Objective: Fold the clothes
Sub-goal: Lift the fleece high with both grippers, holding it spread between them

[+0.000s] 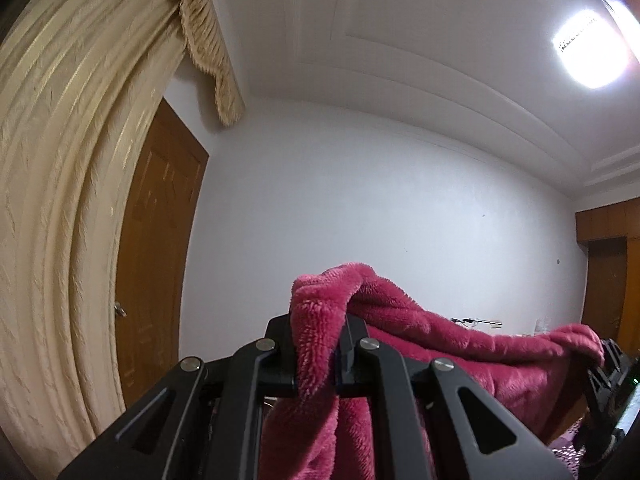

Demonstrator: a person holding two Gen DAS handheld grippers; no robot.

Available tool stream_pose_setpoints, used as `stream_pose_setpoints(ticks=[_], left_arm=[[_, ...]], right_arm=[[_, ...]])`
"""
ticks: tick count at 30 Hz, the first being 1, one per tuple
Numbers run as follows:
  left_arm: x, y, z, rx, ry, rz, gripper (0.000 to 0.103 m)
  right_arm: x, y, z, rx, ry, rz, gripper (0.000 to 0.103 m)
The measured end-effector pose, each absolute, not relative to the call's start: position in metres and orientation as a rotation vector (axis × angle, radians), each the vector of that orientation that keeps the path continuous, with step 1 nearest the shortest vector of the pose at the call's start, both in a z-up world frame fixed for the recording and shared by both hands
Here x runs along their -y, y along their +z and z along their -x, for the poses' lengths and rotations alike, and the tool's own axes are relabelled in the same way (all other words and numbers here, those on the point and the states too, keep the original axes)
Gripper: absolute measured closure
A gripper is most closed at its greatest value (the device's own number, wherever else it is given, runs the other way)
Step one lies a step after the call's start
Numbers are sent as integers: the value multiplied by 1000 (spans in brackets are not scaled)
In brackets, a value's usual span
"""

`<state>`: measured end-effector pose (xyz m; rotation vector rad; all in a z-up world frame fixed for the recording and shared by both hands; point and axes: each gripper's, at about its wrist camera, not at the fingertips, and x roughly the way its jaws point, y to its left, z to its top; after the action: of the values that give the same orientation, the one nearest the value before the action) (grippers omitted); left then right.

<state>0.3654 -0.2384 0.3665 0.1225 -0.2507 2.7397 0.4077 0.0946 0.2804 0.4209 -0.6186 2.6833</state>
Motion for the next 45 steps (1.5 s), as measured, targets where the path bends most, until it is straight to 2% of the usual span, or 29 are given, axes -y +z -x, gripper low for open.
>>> stream_pose_setpoints(ticks=[8,14,20,22,25,26,27,28,32,40,42,45], left_arm=[[225,358,-348,225,2707,-41,91],[204,359,-331,196,2674,11,91],[177,370,-317,132,2642,39,91],[168,376,-319,108,2635,28,91],[157,386,-321,81,2610,19,91],[155,389,-322,70,2604,17,91],[152,392,-323,59,2598,16,91],[150,394,-326,45,2594,13,91],[142,400,-335,-27,2597,-16,91],[148,407,-341,-19,2601,-9,91],[150,407,-341,-14,2606,-6,91],[152,407,-341,-5,2605,1,91]], right_arm=[[-104,257,-435,586,2747,-216,88],[-110,211,-427,354,2988,67,88],[-100,160,-415,241,3160,298,88],[-101,146,-412,133,3274,409,87],[-95,123,-398,-51,3446,625,81],[-93,115,-392,-102,3486,709,70],[-91,109,-387,-142,3512,763,47],[-90,104,-384,-179,3532,794,28],[-87,87,-372,-342,3617,913,27],[-122,82,-336,-730,3577,902,27],[-120,80,-329,-756,3578,919,26],[-111,77,-319,-695,3593,975,27]])
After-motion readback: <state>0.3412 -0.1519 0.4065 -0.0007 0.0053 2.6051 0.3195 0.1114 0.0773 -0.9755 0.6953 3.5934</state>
